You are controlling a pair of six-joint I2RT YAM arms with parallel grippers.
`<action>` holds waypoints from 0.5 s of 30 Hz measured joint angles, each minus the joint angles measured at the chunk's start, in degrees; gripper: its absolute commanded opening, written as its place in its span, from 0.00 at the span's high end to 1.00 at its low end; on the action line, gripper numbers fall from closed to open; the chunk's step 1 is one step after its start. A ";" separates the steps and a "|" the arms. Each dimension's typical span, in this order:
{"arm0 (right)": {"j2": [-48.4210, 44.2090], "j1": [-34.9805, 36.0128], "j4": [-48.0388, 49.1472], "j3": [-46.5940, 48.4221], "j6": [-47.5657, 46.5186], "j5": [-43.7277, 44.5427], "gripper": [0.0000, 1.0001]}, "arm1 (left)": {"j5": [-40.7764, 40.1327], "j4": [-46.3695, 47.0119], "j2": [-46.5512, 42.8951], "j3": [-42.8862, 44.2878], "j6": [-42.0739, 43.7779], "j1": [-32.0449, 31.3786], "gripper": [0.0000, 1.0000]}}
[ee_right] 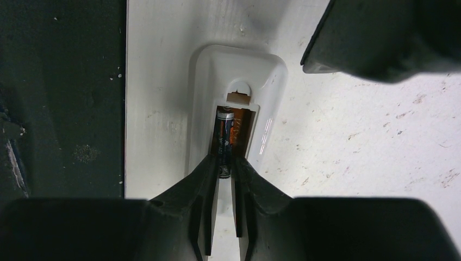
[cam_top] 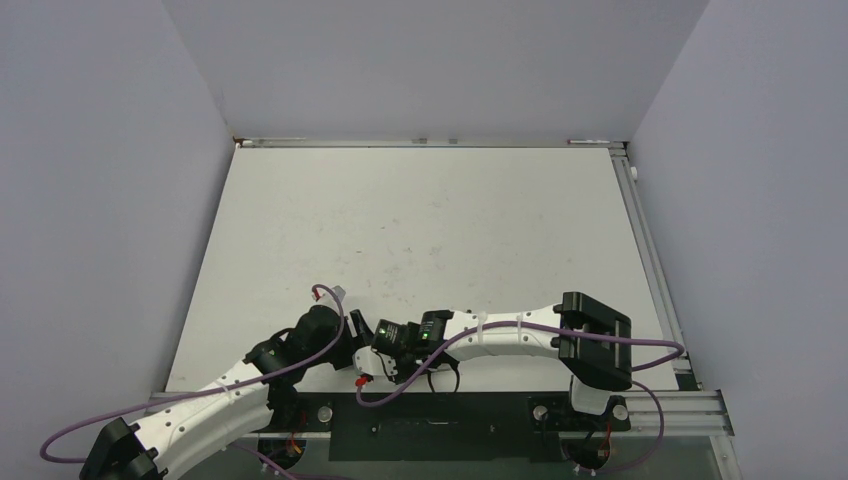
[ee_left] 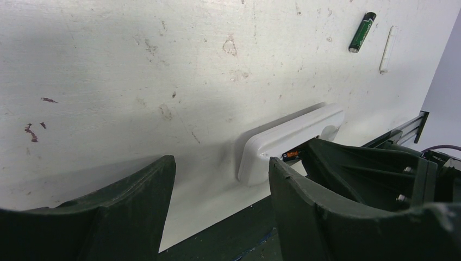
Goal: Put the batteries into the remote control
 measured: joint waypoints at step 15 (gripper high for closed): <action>0.00 0.00 -0.79 0.42 0.02 -0.04 0.80 | 0.17 0.09 0.00 0.00 0.00 0.02 0.39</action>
